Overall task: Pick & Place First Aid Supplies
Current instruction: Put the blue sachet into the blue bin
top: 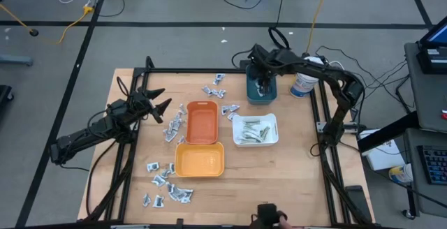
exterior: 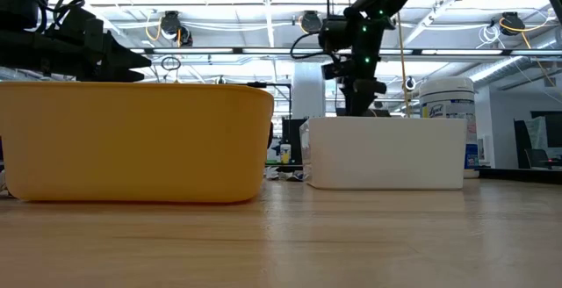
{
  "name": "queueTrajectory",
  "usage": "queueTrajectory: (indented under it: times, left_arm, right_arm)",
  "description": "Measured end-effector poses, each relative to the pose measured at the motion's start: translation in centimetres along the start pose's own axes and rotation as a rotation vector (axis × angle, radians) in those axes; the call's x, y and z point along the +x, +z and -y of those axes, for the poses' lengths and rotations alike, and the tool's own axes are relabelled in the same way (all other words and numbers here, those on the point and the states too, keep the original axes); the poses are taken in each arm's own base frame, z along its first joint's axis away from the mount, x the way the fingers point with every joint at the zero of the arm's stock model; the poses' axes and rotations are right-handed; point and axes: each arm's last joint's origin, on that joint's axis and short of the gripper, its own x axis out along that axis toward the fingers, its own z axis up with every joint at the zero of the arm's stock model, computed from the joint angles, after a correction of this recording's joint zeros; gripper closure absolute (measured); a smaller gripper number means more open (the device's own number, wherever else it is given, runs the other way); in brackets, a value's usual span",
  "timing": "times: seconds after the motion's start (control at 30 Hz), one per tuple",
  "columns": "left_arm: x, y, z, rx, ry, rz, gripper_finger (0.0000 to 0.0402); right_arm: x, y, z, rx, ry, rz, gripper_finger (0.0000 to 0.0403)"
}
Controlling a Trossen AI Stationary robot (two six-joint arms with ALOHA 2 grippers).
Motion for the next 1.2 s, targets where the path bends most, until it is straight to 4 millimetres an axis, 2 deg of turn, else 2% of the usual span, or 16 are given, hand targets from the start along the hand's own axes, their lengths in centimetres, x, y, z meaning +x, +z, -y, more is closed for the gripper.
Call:
queueTrajectory:
  times: [0.3,0.57,0.8,1.03,1.2]
  left_arm:
    - [0.0,0.0,0.0,0.0,0.0,0.0,0.0094]
    - [0.0,0.0,0.0,0.0,0.0,0.0,0.0094]
    - [0.0,0.0,0.0,0.0,0.0,0.0,0.0094]
    - [0.0,0.0,0.0,0.0,0.0,0.0,0.0094]
    - [0.0,0.0,0.0,0.0,0.0,0.0,0.0094]
  right_arm:
    - [-1.7,3.3,-2.6,-0.09,0.132,0.206,0.0245]
    - [-1.8,5.8,-3.4,-0.074,0.191,0.202,0.0245]
    - [-0.7,7.8,-3.9,-0.098,0.286,0.159,0.0245]
    - [-0.7,10.7,-3.8,-0.114,0.286,0.221,0.0245]
    - [1.1,12.0,-4.0,-0.075,0.312,0.243,0.0245]
